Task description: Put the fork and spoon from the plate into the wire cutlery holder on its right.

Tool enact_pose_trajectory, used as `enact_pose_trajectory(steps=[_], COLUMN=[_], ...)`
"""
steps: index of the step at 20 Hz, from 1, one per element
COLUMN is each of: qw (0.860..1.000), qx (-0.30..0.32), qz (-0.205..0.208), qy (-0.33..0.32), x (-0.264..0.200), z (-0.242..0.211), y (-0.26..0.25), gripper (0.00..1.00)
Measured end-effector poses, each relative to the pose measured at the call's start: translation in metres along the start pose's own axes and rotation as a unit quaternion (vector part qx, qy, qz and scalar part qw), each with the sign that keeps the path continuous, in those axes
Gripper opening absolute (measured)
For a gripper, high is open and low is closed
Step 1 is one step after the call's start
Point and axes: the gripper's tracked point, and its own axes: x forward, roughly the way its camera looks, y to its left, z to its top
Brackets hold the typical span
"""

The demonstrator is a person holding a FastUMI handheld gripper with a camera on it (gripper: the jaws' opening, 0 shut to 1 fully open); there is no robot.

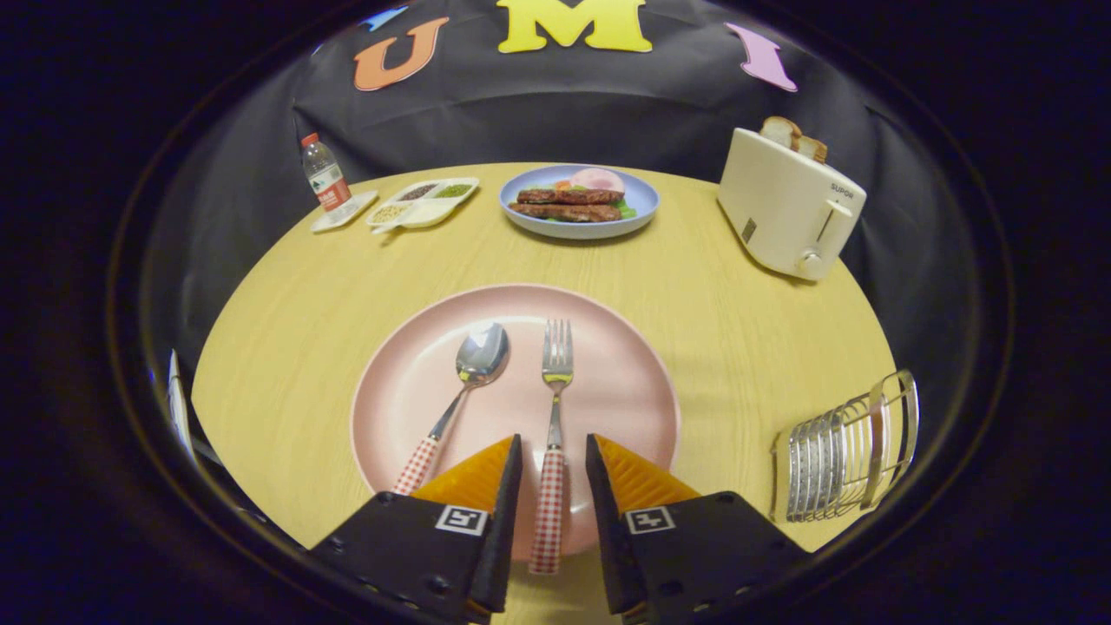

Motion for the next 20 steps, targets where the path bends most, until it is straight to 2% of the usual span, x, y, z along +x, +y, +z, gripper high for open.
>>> enact_pose_trajectory(steps=[3,5,6,10,14,20], qw=[1.000,1.000,1.000,0.999,0.999,0.999], qx=[-0.005,-0.002,0.000,-0.005,-0.012,-0.024], qz=[0.006,0.005,0.002,0.039,0.046,0.019], qy=[0.012,0.009,0.012,-0.002,-0.019,-0.019], x=[-0.003,-0.013,-0.015,-0.050,-0.097,-0.161], z=[-0.002,0.003,0.002,0.012,0.021,0.029], y=[0.002,0.003,0.001,0.002,-0.011,-0.066], gripper=[0.14,0.13,0.06,0.06,0.06,0.06])
